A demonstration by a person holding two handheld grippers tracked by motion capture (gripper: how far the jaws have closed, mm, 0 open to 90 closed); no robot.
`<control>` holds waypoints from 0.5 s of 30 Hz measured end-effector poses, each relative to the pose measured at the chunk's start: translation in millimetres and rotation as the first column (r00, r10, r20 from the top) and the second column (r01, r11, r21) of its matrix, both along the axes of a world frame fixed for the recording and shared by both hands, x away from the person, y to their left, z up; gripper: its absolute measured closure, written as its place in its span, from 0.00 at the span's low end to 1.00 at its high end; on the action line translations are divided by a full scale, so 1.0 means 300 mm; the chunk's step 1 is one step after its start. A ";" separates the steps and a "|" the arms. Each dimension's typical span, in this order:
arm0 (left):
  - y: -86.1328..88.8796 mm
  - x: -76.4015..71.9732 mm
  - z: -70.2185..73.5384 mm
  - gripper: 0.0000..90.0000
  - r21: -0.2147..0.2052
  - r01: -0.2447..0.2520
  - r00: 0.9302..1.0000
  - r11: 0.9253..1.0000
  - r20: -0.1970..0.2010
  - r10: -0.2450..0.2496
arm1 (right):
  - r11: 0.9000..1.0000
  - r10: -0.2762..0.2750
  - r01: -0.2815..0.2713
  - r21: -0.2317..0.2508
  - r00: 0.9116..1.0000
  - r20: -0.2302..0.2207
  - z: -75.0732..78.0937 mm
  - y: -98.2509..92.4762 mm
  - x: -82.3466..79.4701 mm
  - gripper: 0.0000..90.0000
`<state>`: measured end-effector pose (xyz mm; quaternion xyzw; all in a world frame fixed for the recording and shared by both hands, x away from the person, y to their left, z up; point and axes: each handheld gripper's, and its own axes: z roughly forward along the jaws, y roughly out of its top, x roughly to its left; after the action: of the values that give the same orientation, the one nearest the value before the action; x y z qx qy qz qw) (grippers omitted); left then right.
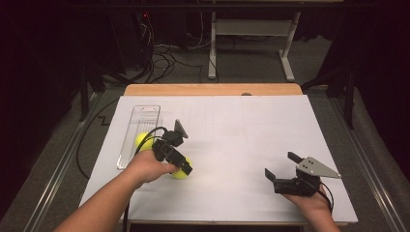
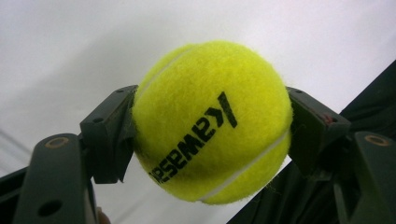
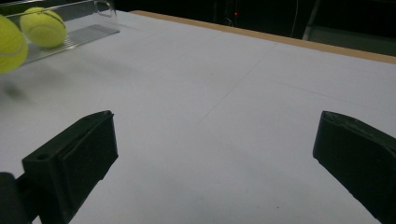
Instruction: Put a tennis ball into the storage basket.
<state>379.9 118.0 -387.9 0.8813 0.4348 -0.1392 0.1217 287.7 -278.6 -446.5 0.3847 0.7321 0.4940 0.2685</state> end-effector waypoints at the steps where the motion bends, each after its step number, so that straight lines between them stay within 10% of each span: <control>1: 0.004 -0.001 0.002 0.30 0.002 -0.006 1.000 1.000 0.000 0.006 | 1.000 -0.008 0.008 0.002 1.000 0.003 -0.002 -0.003 -0.001 0.00; 15: 0.066 0.006 0.027 0.30 0.009 -0.038 0.999 0.999 -0.004 0.038 | 1.000 0.002 -0.002 0.003 1.000 0.020 -0.015 0.003 -0.013 0.00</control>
<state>381.7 137.9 -379.9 0.8733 0.4522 -0.1366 0.1196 283.9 -277.8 -450.9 0.3795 0.7288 0.4993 0.2750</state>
